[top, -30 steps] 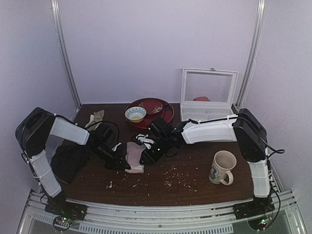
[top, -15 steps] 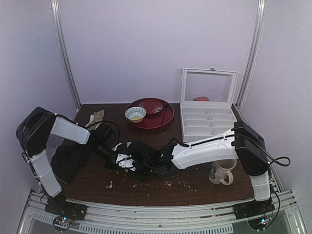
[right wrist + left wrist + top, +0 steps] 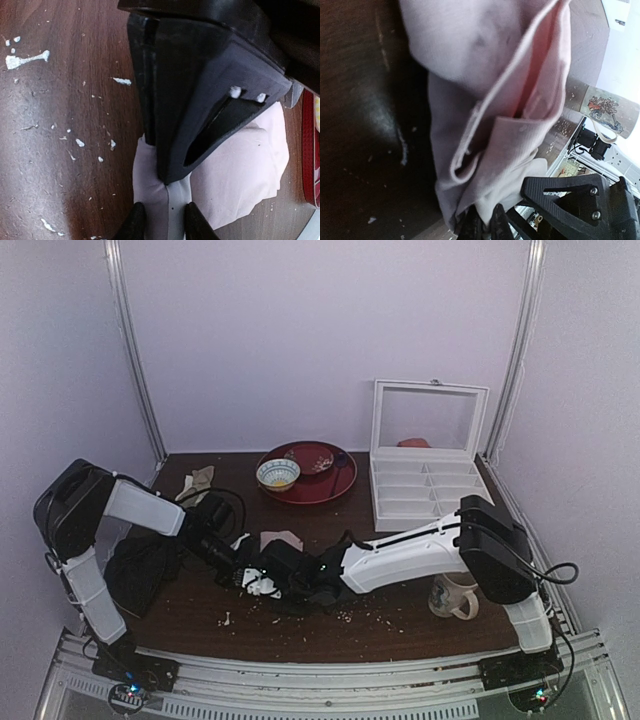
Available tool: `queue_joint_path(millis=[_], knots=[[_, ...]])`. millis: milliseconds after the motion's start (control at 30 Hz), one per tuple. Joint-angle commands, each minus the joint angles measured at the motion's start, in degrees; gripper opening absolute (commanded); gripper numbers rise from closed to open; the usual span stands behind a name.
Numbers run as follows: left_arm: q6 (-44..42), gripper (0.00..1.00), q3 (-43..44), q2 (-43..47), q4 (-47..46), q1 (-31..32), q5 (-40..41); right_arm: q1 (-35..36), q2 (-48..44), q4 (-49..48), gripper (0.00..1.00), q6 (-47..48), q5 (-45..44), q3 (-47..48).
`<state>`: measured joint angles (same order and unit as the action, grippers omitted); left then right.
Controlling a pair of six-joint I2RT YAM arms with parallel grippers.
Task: Roll the underwear
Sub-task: Roll the underwear at the center of the board.
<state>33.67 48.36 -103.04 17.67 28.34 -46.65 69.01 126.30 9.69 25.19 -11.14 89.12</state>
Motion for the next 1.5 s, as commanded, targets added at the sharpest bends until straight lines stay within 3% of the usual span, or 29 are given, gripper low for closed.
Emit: queue_joint_path(millis=[0, 467, 700, 1133, 1267, 1467], knots=[[0.30, 0.00, -0.85, -1.78, 2.11, 0.49, 2.49, 0.64, 1.46, 0.81, 0.26, 1.65, -2.14, 0.90], [0.42, 0.00, -1.25, -1.90, 1.84, 0.48, 2.34, 2.17, -0.15, -2.90, 0.25, 2.91, -4.33, -0.83], [0.41, 0.00, -1.15, -1.83, 1.93, 0.44, 2.30, 2.32, 1.94, -0.33, 0.24, 2.88, -3.01, 1.07], [-0.07, 0.00, -1.24, -1.85, 2.55, 0.48, 2.04, 1.68, 5.38, 3.94, 0.14, 1.45, -0.46, 3.29], [0.01, 0.00, -1.42, -1.77, 2.46, 0.45, 1.83, 1.48, 5.74, 5.66, 0.00, 0.94, 0.61, 4.01], [0.65, 0.00, -1.73, -1.36, 2.03, 0.44, 1.55, 1.46, 4.64, 6.90, 0.00, 0.12, 2.44, 3.59]])
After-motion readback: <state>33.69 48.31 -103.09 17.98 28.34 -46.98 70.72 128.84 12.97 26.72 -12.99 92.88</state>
